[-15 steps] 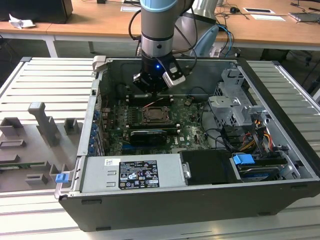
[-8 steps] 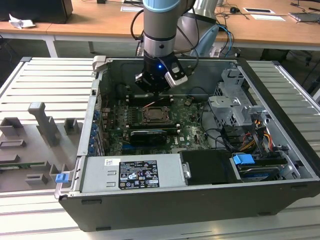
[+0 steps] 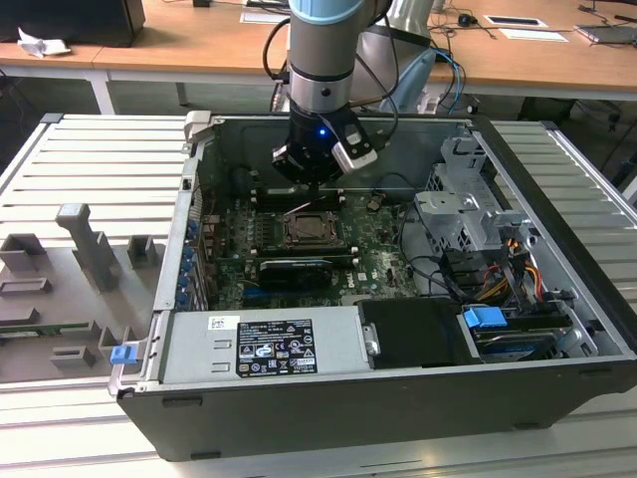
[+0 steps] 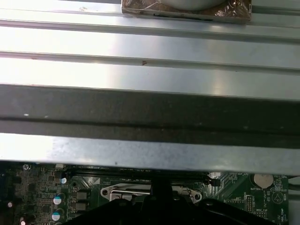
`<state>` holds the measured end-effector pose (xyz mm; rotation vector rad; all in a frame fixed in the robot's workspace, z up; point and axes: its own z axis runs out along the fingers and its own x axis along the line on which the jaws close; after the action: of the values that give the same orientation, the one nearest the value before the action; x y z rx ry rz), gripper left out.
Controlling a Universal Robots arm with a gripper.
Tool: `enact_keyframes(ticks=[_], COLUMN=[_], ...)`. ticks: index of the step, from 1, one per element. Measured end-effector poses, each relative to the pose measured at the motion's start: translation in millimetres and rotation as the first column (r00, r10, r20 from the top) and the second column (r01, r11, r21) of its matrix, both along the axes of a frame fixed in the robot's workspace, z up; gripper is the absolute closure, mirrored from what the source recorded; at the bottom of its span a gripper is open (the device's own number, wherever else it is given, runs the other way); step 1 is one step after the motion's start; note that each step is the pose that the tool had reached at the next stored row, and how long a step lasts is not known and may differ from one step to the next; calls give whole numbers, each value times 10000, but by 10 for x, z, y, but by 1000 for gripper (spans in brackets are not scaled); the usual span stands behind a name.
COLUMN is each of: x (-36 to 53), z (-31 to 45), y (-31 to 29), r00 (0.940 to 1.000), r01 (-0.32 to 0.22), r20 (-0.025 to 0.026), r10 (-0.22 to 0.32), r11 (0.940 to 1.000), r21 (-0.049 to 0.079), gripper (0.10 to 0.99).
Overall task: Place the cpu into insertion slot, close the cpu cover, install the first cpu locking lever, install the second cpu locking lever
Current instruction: 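Install the first cpu locking lever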
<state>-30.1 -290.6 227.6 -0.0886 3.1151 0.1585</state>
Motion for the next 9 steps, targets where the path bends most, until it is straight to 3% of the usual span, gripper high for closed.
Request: enact_keyframes(ticks=[9], x=[55], z=[-49], y=[24], r00=[10000], r01=[-25], r20=[-1], r10=[25], r11=[10000], r21=[0], gripper=[980])
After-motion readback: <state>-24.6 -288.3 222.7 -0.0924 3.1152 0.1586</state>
